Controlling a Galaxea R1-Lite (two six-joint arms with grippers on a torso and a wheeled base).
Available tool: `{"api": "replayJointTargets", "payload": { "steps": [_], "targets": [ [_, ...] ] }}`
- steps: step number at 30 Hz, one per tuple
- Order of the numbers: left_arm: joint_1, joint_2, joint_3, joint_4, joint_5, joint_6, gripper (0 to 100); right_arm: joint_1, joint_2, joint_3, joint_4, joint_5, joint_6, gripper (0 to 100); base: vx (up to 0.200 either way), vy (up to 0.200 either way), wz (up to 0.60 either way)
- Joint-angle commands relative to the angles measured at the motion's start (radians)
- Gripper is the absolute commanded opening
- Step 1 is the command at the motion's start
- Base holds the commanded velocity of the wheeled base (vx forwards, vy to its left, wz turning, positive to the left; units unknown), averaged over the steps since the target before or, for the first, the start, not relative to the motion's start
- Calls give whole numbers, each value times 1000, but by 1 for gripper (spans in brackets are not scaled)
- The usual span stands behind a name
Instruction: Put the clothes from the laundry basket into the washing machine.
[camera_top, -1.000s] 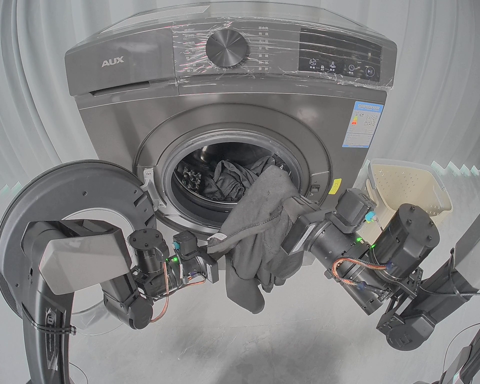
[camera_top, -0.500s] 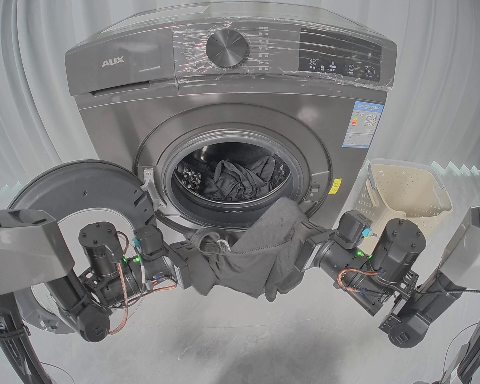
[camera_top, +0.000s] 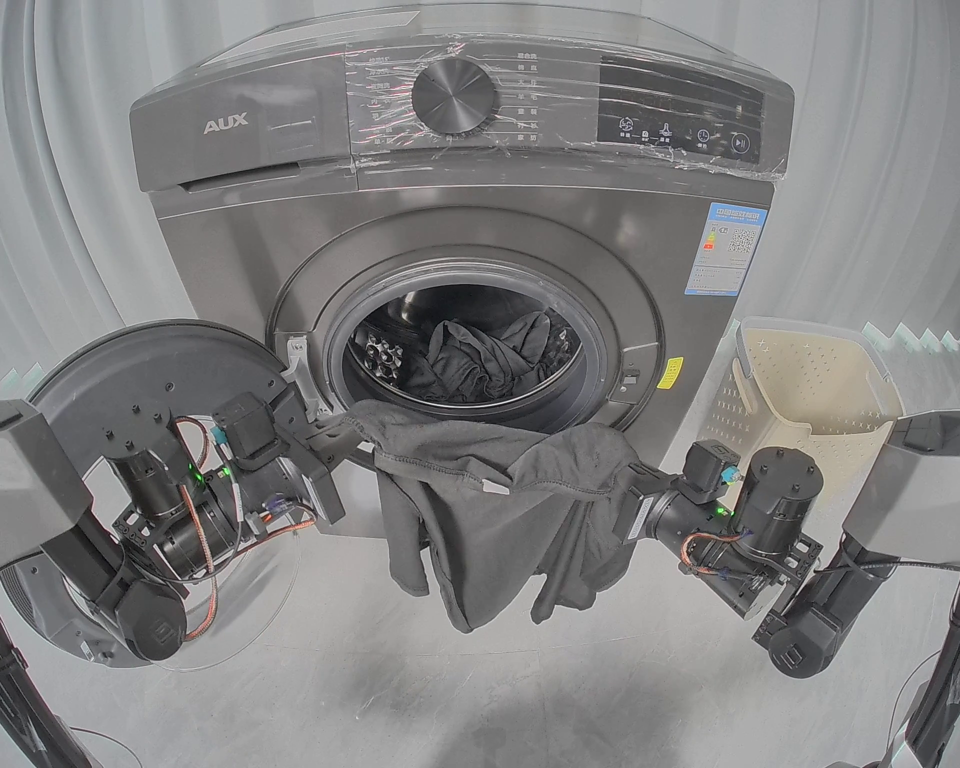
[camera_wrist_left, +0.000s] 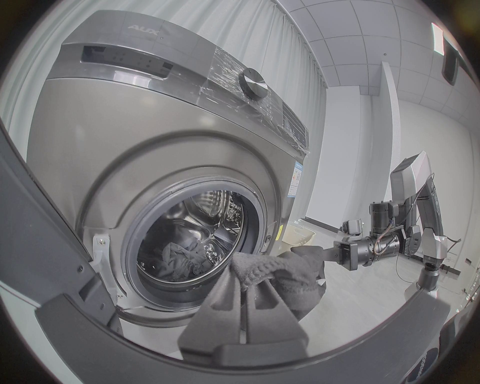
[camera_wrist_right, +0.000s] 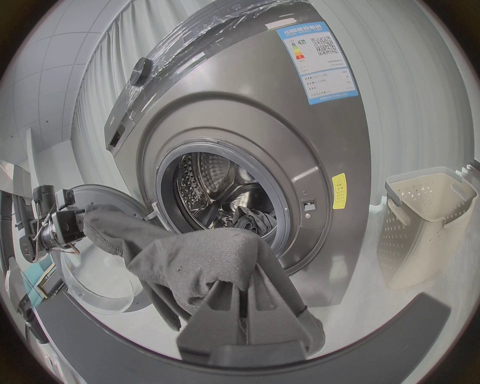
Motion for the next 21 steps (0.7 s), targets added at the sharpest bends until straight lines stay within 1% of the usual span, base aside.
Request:
{"api": "replayJointTargets", "payload": {
  "steps": [1, 5, 6, 8, 10, 12, 15, 19, 21],
  "targets": [
    [36, -9, -24, -1, 1, -1, 0, -6, 15, -6, -1, 8, 6, 0, 0, 0, 0],
    [44, -29, -27, 1, 1, -3, 0, 12, 4, -9, -3, 17, 14, 0, 0, 0, 0],
    [42, -35, -16, 1, -1, -3, 0, 35, -9, -20, -3, 17, 25, 0, 0, 0, 0],
    [42, -36, -8, 1, -1, 7, 0, 70, -17, -46, -3, 17, 51, 0, 0, 0, 0],
    [44, -38, -1, -1, 1, 8, 0, 96, -32, -78, -3, 9, 68, 0, 0, 0, 0],
    [47, -46, -2, -1, 1, 8, 0, 104, -52, -104, -1, 6, 63, 0, 0, 0, 0],
    [58, -66, -2, -1, 1, 4, 0, 102, -81, -115, -1, 8, 48, 0, 0, 0, 0],
    [59, -79, -8, 1, 1, -1, 0, 92, -103, -102, 0, 9, 42, 0, 0, 0, 0],
    [62, -81, -16, 1, 3, -1, 0, 86, -103, -96, -1, 8, 28, 0, 0, 0, 0]
  ]
}}
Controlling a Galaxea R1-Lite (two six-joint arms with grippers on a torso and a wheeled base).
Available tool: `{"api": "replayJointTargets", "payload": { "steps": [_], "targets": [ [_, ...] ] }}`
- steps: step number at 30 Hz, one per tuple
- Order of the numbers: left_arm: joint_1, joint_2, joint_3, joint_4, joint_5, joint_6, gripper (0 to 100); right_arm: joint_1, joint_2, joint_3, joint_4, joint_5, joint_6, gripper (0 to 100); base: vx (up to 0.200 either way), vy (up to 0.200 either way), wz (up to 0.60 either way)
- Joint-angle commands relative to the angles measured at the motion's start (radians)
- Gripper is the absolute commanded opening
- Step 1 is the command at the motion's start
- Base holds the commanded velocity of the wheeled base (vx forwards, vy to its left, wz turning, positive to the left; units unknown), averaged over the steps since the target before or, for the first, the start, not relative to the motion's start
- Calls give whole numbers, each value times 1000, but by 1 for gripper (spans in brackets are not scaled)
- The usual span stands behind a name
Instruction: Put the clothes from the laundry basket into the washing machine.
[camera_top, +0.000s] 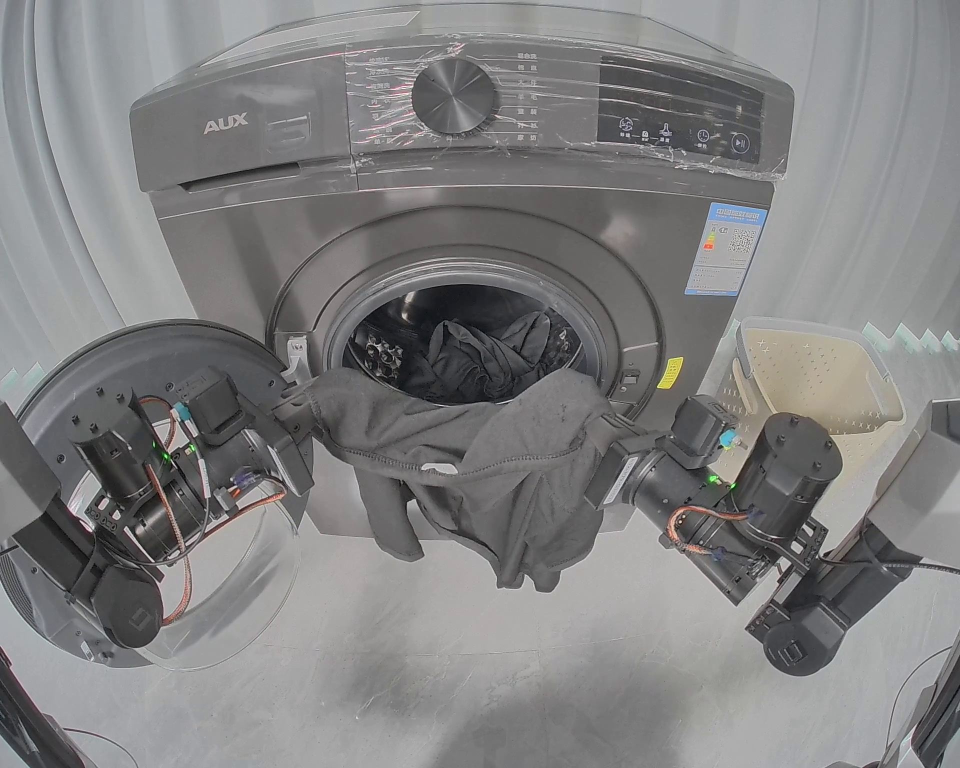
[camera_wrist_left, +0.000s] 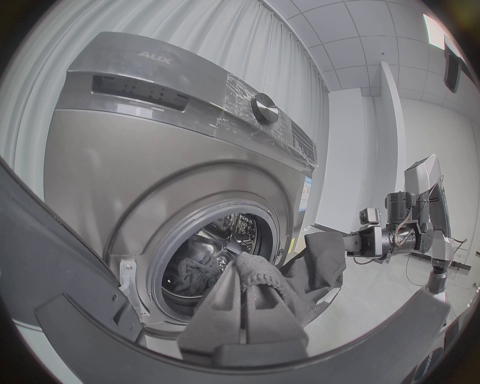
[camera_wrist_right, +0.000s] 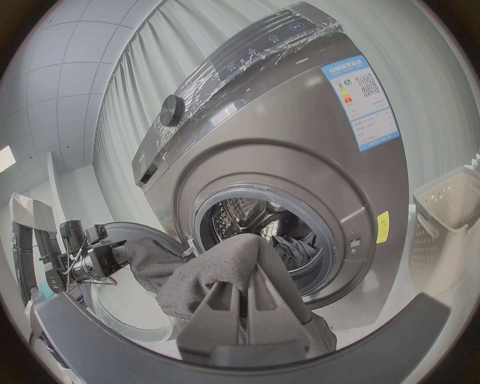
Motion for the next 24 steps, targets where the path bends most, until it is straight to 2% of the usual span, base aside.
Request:
{"api": "replayJointTargets", "payload": {
  "steps": [1, 5, 21, 24],
  "targets": [
    [9, -18, -8, -2, 1, -1, 0, -17, -27, 7, -1, -1, -16, 0, 0, 0, 0],
    [20, -20, -10, -1, 1, -1, 0, -52, -27, 4, -1, -1, -40, 0, 0, 0, 0],
    [28, -18, -16, -1, 1, -3, 0, -44, -28, 3, -1, -1, -45, 0, 0, 0, 0],
    [26, -18, -16, -1, -1, -4, 0, -40, -24, 26, -1, -1, -42, 0, 0, 0, 0]
  ]
}}
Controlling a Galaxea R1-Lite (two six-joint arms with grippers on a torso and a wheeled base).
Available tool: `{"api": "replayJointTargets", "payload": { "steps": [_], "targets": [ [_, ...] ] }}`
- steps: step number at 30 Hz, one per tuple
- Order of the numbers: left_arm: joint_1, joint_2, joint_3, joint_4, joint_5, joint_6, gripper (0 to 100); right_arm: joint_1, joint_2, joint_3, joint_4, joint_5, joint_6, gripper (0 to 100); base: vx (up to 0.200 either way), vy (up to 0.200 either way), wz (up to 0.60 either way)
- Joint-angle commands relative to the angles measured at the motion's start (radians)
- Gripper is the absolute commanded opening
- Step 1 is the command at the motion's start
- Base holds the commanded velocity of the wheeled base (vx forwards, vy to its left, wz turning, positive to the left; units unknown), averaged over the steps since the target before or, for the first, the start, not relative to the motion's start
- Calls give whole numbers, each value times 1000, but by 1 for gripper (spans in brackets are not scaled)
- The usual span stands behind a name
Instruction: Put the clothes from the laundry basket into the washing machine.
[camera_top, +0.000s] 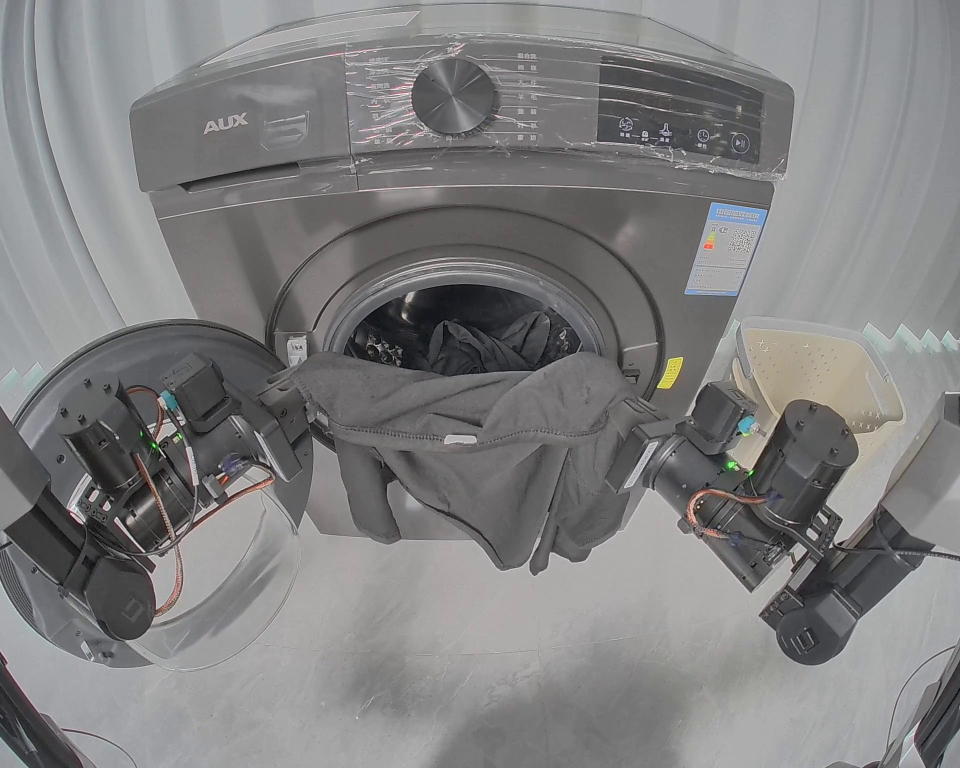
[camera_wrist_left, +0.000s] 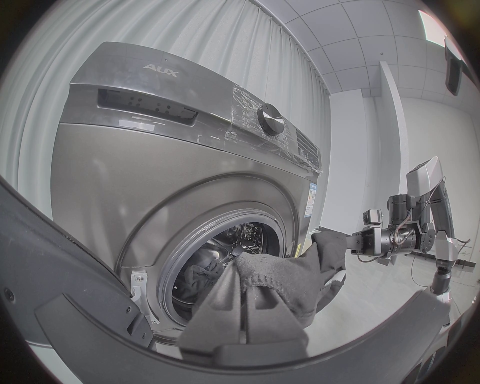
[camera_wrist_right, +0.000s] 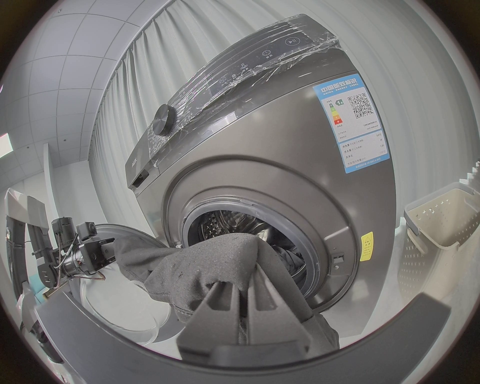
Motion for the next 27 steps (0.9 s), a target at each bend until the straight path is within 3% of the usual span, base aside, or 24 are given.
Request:
{"api": "replayJointTargets", "payload": {
  "steps": [1, 2, 3, 8, 10, 15, 22, 27],
  "targets": [
    [-9, 1, -1, 0, -1, -3, 0, 8, 6, 44, 1, 3, 0, 0, 0, 0, 0],
    [-15, 1, -1, 0, -1, -5, 0, 13, 7, 70, 1, 6, 0, 0, 0, 0, 0],
    [-23, 1, -5, 0, 1, -7, 0, 21, 12, 99, 1, 8, 0, 100, 0, 0, 0],
    [-81, 19, -48, 1, 55, -40, 0, 88, 66, 200, 1, 9, 0, 100, 0, 0, 0],
    [-116, 52, -86, 1, 92, -68, 0, 105, 108, 273, 1, 26, -18, 100, 0, 0, 0],
    [-159, 111, -140, 1, 128, -72, 0, 131, 162, 343, 1, 55, -41, 100, 0, 0, 0],
    [-225, 128, -167, 3, 148, -71, 0, 117, 219, 223, 0, 63, -47, 100, 0, 0, 0],
    [-264, 111, -179, 4, 148, -71, 0, 97, 299, 62, 1, 63, -55, 100, 0, 0, 0]
  ]
}}
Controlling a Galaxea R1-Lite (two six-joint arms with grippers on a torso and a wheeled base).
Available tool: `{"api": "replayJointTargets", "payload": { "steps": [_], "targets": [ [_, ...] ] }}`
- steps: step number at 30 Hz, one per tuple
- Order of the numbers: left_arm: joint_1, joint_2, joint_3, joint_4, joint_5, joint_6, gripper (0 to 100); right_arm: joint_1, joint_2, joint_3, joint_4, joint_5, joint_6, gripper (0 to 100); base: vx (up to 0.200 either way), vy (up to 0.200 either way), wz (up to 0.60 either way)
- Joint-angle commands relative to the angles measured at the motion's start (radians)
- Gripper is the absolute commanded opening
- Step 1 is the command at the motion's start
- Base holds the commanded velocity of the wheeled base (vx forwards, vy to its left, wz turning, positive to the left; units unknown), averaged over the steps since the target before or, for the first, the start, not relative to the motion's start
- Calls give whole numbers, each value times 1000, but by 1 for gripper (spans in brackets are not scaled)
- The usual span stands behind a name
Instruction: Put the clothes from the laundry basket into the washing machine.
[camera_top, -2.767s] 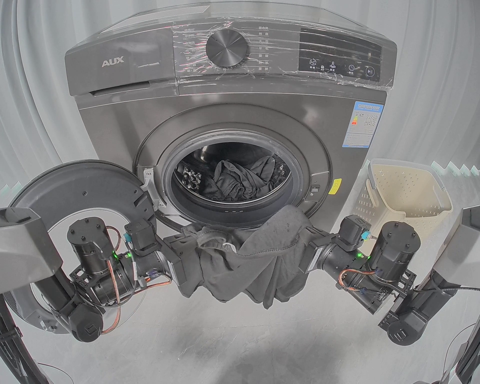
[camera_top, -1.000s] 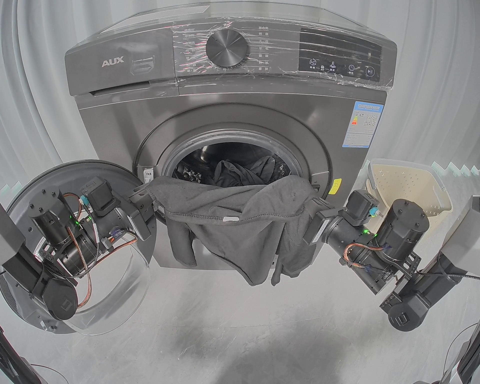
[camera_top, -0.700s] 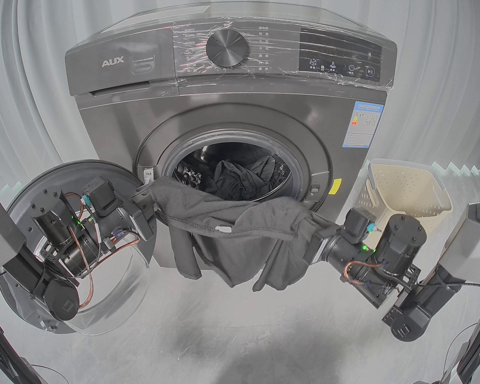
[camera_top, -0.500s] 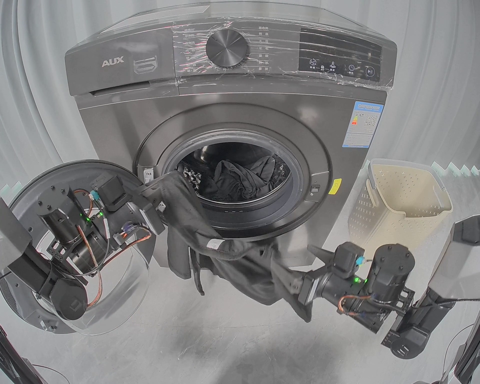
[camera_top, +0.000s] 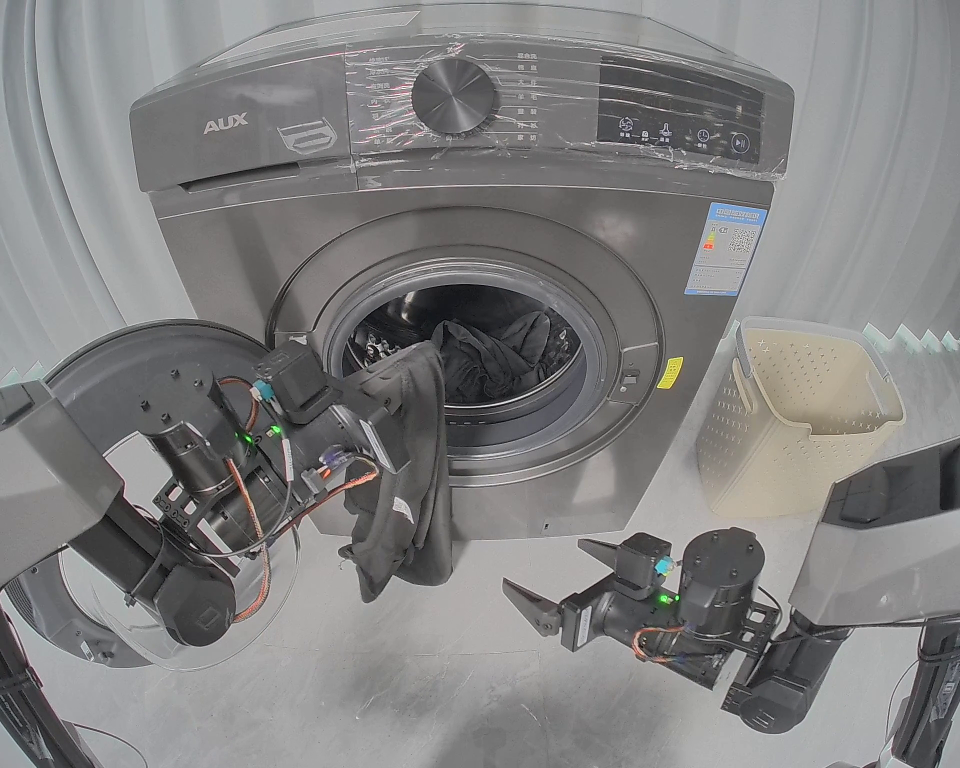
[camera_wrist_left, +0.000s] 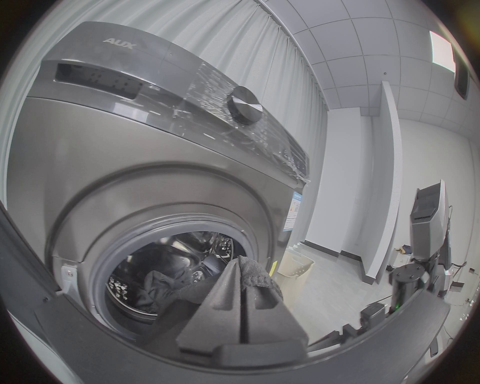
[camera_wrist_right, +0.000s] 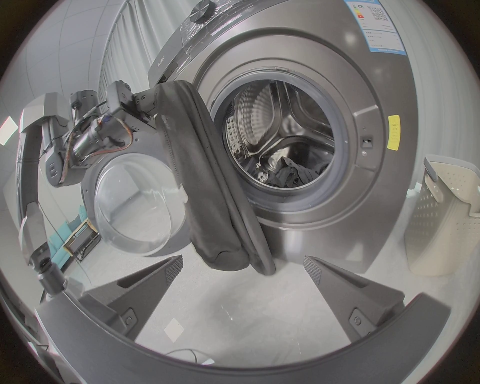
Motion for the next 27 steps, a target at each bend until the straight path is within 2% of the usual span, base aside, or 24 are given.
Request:
{"api": "replayJointTargets", "payload": {
  "steps": [1, 7, 9, 10, 15, 21, 26, 27],
  "targets": [
    [-42, -3, -16, -1, 3, 0, 0, -24, 112, -151, 1, 0, -10, 100, 0, 0, 0],
    [-42, -23, -16, 0, 1, 0, 0, -58, 201, -287, 1, 16, -63, 100, 0, 0, 0],
    [-44, -34, -18, 0, 1, 0, 0, -59, 226, -350, 2, 25, -68, 100, 0, 0, 0],
    [-44, -34, -18, 0, 1, 0, 0, -59, 226, -350, 2, 25, -68, 100, 0, 0, 0],
    [-42, -43, -36, 0, 1, -2, 0, -46, 244, -432, 30, 77, -69, 100, 0, 0, 0],
    [-42, -71, -38, 2, -1, -3, 0, -61, 312, -568, 93, 77, -83, 100, 0, 0, 0],
    [-36, -86, -35, 3, -1, -5, 0, -64, 349, -600, 101, 62, -102, 100, 0, 0, 0],
    [-36, -86, -35, 3, -1, -5, 0, -64, 349, -600, 101, 62, -102, 0, 0, 0, 0]
  ]
}}
